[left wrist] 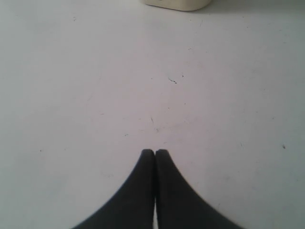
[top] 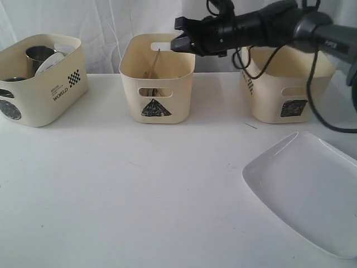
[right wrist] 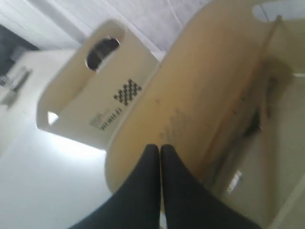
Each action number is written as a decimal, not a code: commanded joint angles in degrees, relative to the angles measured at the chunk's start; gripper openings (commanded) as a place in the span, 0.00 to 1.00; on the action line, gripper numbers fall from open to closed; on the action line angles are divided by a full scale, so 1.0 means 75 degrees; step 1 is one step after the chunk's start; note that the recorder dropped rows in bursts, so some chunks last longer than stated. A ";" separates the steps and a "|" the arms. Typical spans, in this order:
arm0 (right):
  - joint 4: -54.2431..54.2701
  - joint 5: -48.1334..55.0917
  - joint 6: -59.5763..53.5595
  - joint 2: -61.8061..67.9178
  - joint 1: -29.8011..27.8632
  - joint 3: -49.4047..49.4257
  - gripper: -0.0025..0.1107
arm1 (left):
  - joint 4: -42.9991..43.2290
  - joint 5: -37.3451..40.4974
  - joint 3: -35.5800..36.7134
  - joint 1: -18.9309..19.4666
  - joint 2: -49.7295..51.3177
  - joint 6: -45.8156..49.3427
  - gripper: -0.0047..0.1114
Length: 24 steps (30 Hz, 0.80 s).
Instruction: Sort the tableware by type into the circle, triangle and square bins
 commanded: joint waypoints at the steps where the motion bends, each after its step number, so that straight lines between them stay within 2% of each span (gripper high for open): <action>1: -0.3424 0.1235 0.2032 -0.1122 -0.0254 0.0004 0.02 | 0.0013 0.0230 0.0039 -0.0045 -0.0036 -0.0039 0.04; 4: -0.4968 0.1653 0.3054 -0.2049 -0.0379 0.0592 0.02 | 0.0013 0.0230 0.0039 -0.0045 -0.0036 -0.0039 0.04; 7: -0.5722 0.1551 0.3643 -0.3022 -0.0813 0.1655 0.02 | 0.0013 0.0230 0.0039 -0.0045 -0.0036 -0.0039 0.04; 11: -0.5572 0.2003 0.3315 -0.4153 -0.2195 0.3139 0.02 | 0.0013 0.0230 0.0039 -0.0045 -0.0036 -0.0039 0.04; 15: -0.4695 0.3109 0.2689 -0.4584 -0.4345 0.4353 0.02 | 0.0013 0.0230 0.0039 -0.0045 -0.0036 -0.0039 0.04; 19: -0.3325 0.3109 0.2084 -0.4511 -0.6243 0.5488 0.02 | 0.0013 0.0230 0.0039 -0.0045 -0.0036 -0.0039 0.04; 21: -0.3328 0.3109 0.1841 -0.4417 -0.6655 0.5803 0.02 | 0.0013 0.0230 0.0039 -0.0045 -0.0036 -0.0039 0.04; 24: -0.3397 0.3109 0.1380 -0.4237 -0.6793 0.6093 0.02 | 0.0013 0.0230 0.0039 -0.0045 -0.0036 -0.0039 0.04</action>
